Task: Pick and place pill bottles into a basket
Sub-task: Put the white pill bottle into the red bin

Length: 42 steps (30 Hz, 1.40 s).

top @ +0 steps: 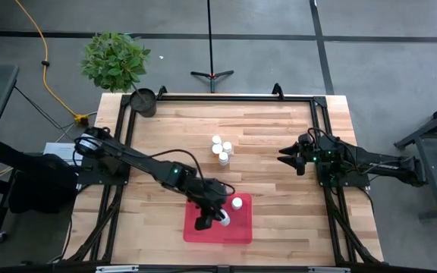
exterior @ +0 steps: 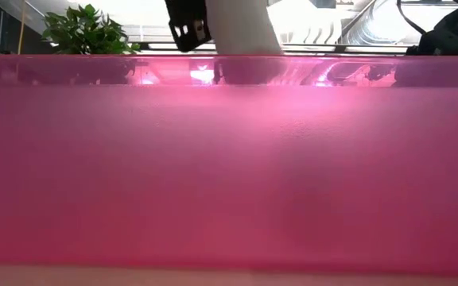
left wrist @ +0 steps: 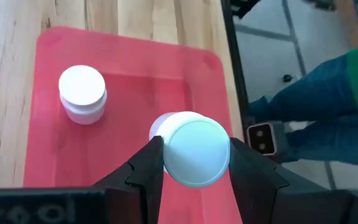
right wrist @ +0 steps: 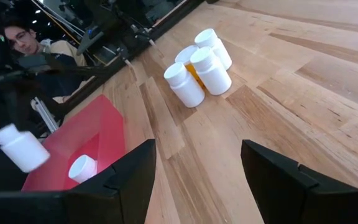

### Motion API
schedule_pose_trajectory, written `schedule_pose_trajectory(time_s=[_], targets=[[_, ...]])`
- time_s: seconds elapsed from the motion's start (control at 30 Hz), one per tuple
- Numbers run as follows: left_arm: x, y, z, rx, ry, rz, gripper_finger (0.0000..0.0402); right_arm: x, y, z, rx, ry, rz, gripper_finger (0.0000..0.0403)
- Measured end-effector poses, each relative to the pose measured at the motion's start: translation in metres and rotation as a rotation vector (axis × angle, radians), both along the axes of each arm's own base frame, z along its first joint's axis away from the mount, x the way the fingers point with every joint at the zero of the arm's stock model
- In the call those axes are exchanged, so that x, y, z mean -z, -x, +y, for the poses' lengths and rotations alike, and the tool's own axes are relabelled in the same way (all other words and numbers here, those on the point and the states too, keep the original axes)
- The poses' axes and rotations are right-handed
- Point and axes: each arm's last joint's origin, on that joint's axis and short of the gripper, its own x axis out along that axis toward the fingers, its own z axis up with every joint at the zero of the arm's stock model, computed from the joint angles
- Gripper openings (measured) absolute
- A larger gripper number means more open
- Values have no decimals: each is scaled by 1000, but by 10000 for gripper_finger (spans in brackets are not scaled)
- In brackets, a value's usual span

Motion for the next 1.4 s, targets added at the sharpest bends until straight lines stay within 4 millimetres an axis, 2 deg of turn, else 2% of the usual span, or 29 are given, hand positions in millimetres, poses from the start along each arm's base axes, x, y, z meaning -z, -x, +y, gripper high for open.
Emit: schedule_pose_trajectory(time_s=[0.13,0.33,0.57,1.03,1.4], targets=[[-4,-9,-2,12,-73,-7,183,0,0,0,-3,-2,0,226],[-21,-26,-6,55,-153,-16,183,0,0,0,-7,-6,-1,226],[-30,-34,-21,128,-207,38,183,0,0,0,-13,-7,-2,226],[-22,-60,-31,135,-207,49,183,0,0,1,-23,-8,-2,226],[-22,-63,-30,109,-230,42,183,0,0,2,-57,-18,-5,226]])
